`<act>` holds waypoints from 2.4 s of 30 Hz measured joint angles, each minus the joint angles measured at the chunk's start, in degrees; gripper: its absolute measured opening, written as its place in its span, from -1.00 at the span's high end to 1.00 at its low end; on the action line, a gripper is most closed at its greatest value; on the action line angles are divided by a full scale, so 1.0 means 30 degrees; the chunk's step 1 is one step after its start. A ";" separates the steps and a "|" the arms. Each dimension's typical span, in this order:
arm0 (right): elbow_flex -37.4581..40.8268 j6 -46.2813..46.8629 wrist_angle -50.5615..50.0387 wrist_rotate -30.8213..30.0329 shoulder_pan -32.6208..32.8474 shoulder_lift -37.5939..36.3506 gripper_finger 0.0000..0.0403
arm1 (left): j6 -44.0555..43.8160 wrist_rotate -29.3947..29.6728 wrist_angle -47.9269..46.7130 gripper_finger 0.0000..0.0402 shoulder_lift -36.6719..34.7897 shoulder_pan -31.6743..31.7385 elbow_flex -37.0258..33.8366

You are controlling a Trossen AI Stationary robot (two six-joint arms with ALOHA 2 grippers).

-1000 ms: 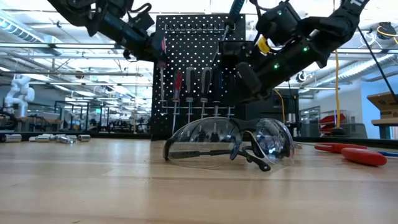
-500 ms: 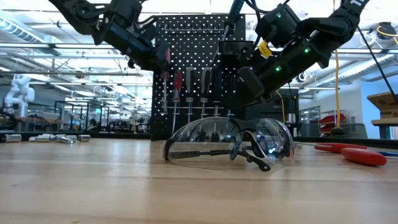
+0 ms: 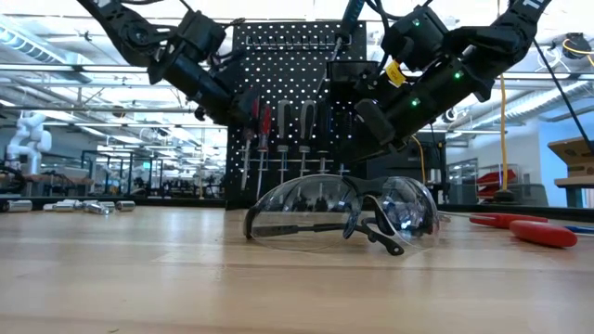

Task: Hang tools onto peg board
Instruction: Hang the red screwdriver onto the peg board

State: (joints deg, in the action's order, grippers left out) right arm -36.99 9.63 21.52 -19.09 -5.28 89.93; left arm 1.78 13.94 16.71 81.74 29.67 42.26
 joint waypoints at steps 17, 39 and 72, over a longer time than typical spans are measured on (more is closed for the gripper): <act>0.0000 -0.0862 0.0354 0.0000 0.0007 0.0000 0.15 | -0.0510 0.0836 -0.0102 -0.19 0.1256 -0.0008 -0.0015; 0.0008 -0.2314 0.3454 0.2003 -0.0658 0.0000 0.15 | -0.1995 0.0435 -0.9127 -0.36 -0.6695 -0.2583 -0.0422; 0.0007 0.0568 0.4980 0.2506 -0.0954 0.0000 0.15 | -0.0463 -0.6893 0.2758 -0.37 -1.1988 -0.4100 -0.8604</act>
State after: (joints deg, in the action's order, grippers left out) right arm -36.97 11.33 36.46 -11.57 -8.14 89.93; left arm 0.39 -6.74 24.98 45.78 17.37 16.45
